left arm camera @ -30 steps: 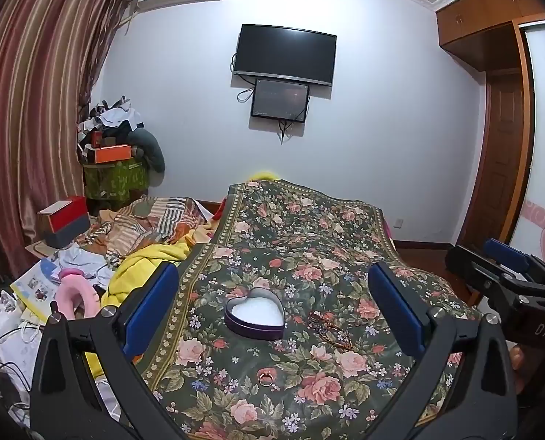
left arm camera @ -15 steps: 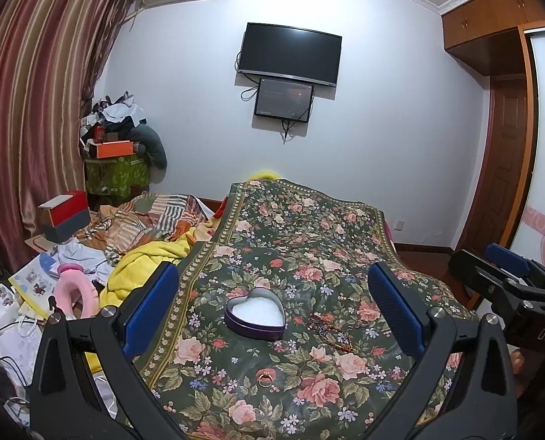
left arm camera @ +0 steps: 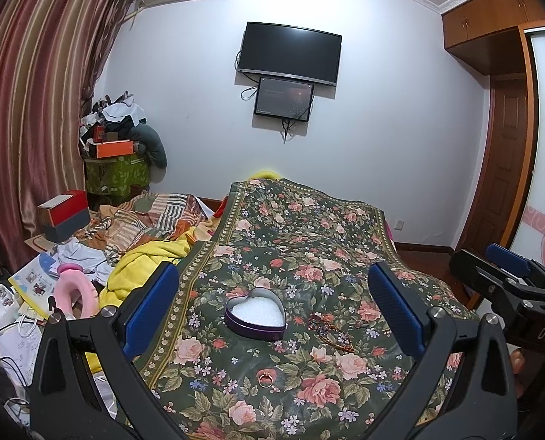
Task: Organize jewelry
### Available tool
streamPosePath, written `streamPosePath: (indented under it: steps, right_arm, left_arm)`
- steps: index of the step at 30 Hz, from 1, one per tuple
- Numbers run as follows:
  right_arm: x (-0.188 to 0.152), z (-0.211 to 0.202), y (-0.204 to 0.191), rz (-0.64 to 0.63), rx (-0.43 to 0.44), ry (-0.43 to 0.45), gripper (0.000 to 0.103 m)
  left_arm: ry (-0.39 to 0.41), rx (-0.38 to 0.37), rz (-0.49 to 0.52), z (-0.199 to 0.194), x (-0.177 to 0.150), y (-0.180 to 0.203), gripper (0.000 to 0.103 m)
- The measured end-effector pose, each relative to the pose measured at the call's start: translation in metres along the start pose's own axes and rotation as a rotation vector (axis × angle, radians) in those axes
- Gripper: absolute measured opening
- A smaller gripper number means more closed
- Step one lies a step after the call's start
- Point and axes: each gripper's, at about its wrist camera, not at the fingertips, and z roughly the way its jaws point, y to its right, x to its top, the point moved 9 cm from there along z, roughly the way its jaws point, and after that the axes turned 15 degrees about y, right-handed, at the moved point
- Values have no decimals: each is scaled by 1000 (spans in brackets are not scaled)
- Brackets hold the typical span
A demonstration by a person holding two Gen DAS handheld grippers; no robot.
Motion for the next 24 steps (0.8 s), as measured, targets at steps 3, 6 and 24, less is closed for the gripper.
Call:
streamPosePath:
  steps: [3,6,24]
  right_arm:
    - [0,1,0,0,0,0,103]
    - [-1,0,0,0,0,-1,103]
    - [-3,1,2,2,-1,-6,103]
  left_arm:
    - [-1,-1,0,0,0,-1,103]
    - [-2,0,0,1,0,0,103]
    - [-3,0,1,1,-1,1,103]
